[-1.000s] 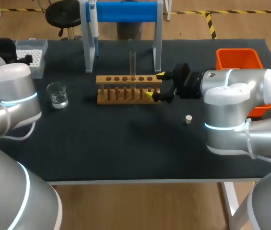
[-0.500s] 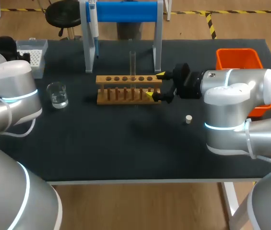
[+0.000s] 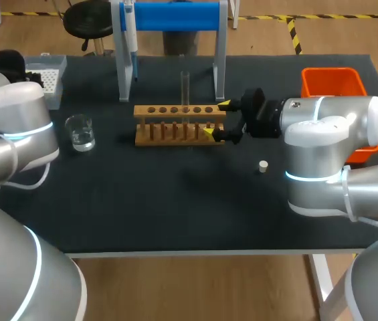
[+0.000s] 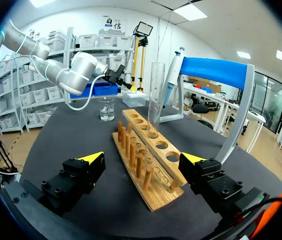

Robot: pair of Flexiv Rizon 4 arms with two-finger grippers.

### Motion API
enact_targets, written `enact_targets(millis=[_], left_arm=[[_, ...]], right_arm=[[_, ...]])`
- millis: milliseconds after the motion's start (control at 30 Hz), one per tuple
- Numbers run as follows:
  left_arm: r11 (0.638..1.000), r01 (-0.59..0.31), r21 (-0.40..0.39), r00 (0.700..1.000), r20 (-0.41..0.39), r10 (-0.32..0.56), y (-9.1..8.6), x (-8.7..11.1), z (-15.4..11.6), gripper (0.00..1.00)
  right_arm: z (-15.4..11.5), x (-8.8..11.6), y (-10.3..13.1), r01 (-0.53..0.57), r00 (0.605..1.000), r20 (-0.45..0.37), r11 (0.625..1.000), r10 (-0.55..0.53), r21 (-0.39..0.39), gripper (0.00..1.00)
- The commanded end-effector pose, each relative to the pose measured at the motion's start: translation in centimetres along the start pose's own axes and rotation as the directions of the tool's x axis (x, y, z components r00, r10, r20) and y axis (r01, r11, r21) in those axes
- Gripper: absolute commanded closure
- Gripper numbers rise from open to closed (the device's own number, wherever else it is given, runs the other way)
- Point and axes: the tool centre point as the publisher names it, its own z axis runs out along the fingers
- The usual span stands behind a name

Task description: Invert the test tube, pick up the pipette, mount the tip to pipette, aspirate from beaker and dispense into the tube, eject the tip, return the pipette, and cap with the stopper.

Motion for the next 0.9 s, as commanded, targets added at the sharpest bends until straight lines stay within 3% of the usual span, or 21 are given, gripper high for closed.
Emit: enact_targets(millis=[33, 900], left_arm=[[1.000, -0.002, -0.004, 1.000, -0.006, 0.002, -0.1, -0.1, 0.6, 0.74], [1.000, 0.000, -0.023, 1.000, -0.015, 0.000, 0.0, -0.2, 1.8, 0.75]], right_arm=[[0.0, 0.0, 0.0, 0.000, 1.000, 0.001, 1.000, 0.000, 0.000, 0.00], [0.0, 0.0, 0.0, 0.000, 1.000, 0.001, 1.000, 0.000, 0.000, 0.00]])
